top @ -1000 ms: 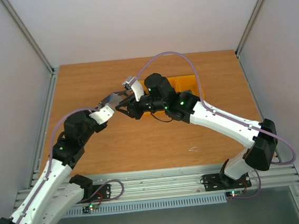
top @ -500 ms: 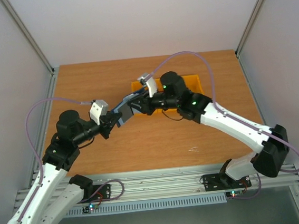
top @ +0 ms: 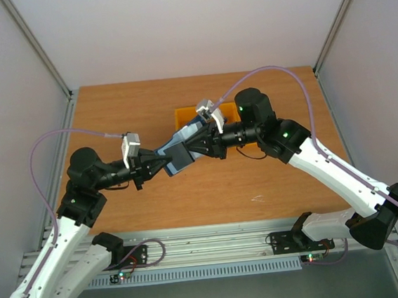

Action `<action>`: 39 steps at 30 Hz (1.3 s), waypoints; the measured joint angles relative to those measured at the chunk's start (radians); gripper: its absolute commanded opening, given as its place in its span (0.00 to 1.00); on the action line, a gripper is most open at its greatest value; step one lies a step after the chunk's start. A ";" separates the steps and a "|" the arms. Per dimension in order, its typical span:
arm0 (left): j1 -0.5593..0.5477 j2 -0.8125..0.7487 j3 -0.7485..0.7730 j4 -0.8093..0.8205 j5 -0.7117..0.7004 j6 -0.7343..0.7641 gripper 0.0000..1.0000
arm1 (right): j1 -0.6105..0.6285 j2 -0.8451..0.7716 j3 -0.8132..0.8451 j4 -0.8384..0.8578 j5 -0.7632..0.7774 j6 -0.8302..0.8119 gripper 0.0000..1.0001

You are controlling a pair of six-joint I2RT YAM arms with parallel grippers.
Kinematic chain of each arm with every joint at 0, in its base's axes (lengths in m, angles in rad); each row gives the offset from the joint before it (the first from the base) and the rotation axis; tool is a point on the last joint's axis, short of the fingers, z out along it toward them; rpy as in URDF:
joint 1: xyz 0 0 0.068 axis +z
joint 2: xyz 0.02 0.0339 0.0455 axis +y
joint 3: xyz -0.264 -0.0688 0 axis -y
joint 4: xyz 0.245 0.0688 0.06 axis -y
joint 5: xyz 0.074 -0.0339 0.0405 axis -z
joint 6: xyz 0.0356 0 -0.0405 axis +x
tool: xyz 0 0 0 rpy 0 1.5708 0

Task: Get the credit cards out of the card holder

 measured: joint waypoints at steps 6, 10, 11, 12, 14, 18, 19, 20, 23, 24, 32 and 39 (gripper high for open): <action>-0.001 0.009 -0.007 0.020 0.050 -0.023 0.00 | -0.005 -0.011 0.002 -0.076 -0.068 -0.057 0.25; -0.005 0.011 -0.007 0.034 0.076 -0.026 0.00 | -0.005 -0.013 0.027 -0.140 -0.099 -0.092 0.32; -0.005 0.011 -0.007 0.039 0.082 -0.026 0.00 | -0.005 -0.013 0.039 -0.160 -0.105 -0.105 0.34; -0.005 0.011 -0.007 0.046 0.089 -0.027 0.00 | -0.005 -0.013 0.053 -0.184 -0.108 -0.120 0.36; -0.005 0.011 -0.007 0.058 0.101 -0.029 0.00 | -0.005 -0.014 0.074 -0.220 -0.107 -0.142 0.38; -0.004 0.015 -0.008 0.078 0.093 -0.031 0.00 | -0.003 -0.023 0.090 -0.270 -0.118 -0.172 0.45; -0.003 0.018 -0.008 0.082 0.092 -0.032 0.00 | -0.001 -0.024 0.090 -0.276 -0.126 -0.175 0.47; -0.004 0.020 -0.008 0.085 0.092 -0.033 0.00 | 0.001 -0.024 0.090 -0.278 -0.131 -0.175 0.47; -0.004 0.022 -0.008 0.092 0.092 -0.036 0.00 | 0.001 -0.023 0.089 -0.277 -0.135 -0.178 0.40; -0.004 0.022 -0.008 0.096 0.092 -0.037 0.00 | 0.001 -0.023 0.089 -0.274 -0.134 -0.177 0.38; -0.004 0.023 -0.008 0.106 0.091 -0.041 0.00 | 0.001 -0.003 0.084 -0.209 -0.115 -0.143 0.11; 0.002 0.023 -0.011 0.105 0.076 -0.044 0.07 | 0.001 0.011 0.073 -0.168 -0.133 -0.123 0.01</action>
